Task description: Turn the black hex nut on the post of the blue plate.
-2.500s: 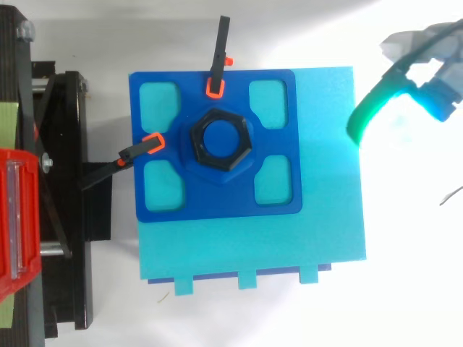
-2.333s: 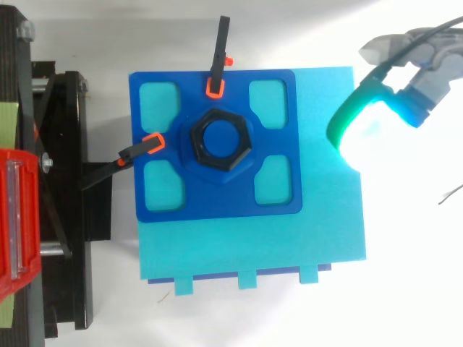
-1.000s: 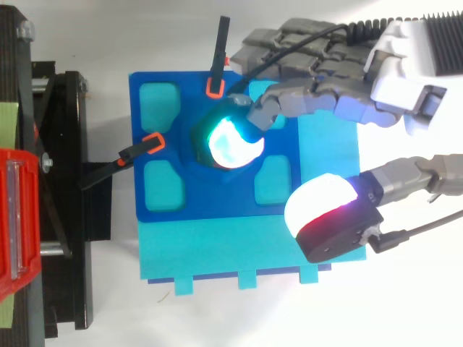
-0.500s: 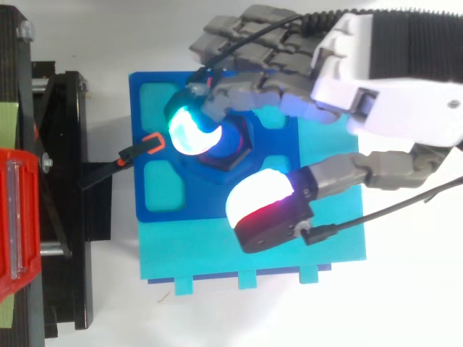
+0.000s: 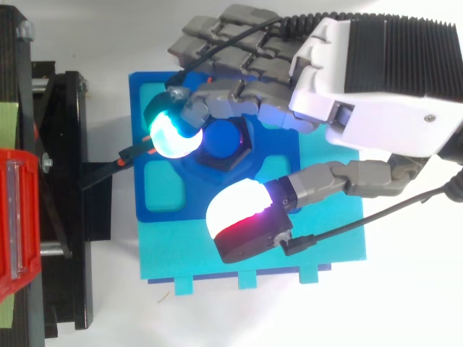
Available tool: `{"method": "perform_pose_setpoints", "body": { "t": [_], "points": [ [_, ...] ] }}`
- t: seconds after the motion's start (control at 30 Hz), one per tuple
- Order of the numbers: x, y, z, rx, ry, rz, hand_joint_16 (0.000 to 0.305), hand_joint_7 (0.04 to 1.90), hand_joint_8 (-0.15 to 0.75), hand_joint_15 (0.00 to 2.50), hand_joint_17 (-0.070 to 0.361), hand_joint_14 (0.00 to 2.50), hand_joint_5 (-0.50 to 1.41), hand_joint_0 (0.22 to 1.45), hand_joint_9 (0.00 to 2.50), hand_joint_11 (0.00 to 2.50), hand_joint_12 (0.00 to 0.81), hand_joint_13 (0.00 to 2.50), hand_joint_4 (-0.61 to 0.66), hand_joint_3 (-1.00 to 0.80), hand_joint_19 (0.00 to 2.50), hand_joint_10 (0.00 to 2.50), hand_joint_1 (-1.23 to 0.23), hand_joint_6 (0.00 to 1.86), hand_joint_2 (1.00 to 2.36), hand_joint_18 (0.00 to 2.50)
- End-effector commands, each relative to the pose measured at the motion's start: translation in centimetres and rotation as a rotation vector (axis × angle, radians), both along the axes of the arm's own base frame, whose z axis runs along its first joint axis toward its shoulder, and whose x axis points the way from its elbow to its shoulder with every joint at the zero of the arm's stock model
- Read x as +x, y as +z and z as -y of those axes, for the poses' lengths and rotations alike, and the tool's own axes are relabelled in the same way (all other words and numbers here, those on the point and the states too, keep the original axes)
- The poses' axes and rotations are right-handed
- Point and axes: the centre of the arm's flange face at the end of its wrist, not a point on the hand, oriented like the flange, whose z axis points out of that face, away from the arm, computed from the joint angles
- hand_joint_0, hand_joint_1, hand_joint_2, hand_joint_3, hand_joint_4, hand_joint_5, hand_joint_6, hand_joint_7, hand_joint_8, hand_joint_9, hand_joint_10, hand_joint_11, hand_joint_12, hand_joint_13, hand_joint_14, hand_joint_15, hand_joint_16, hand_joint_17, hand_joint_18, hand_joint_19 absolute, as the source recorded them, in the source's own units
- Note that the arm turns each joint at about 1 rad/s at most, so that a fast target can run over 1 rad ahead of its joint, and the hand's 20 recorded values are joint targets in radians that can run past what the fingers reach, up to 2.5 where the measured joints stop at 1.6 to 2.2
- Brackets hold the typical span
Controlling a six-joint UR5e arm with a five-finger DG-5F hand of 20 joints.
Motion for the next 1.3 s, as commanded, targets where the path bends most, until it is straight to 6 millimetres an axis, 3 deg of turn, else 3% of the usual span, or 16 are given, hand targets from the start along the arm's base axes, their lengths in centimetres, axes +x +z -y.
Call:
{"method": "perform_pose_setpoints", "body": {
  "t": [0.0,0.5,0.6,0.63,0.93,1.27],
  "points": [
    [0.0,0.0,0.0,-0.012,0.001,-0.003,0.059,0.72,0.212,0.0,0.134,0.0,-0.24,0.48,0.06,0.0,0.365,0.0,0.13,-0.5,0.07,0.0,-0.21,0.5,1.0,0.0],
    [-0.6,-0.5,0.9,-0.043,-0.004,-0.051,0.06,0.73,0.218,0.0,0.135,0.0,-0.24,0.47,0.06,0.0,0.37,0.0,0.13,-0.5,0.07,0.0,-0.21,0.5,1.0,0.0],
    [0.8,-4.5,0.9,-0.052,0.001,-0.093,0.06,0.72,0.218,0.0,0.136,0.0,-0.24,0.47,0.06,0.0,0.371,0.0,0.13,-0.5,0.07,0.0,-0.2,0.5,1.0,0.0],
    [0.9,-4.8,0.8,-0.052,0.004,-0.096,0.06,0.73,0.219,0.0,0.136,0.0,-0.23,0.47,0.06,0.0,0.37,0.0,0.14,-0.5,0.07,0.0,-0.2,0.5,1.0,0.0],
    [1.5,-3.1,1.0,-0.046,0.011,-0.071,0.061,0.73,0.22,0.0,0.136,0.0,-0.24,0.47,0.06,0.0,0.374,0.0,0.14,-0.5,0.08,0.0,-0.2,0.5,1.0,0.0],
    [1.5,-3.0,0.9,-0.047,0.017,-0.072,0.061,0.73,0.223,0.0,0.137,0.0,-0.23,0.47,0.07,0.0,0.374,0.0,0.14,-0.5,0.08,0.0,-0.2,0.5,1.0,0.0]
  ]
}}
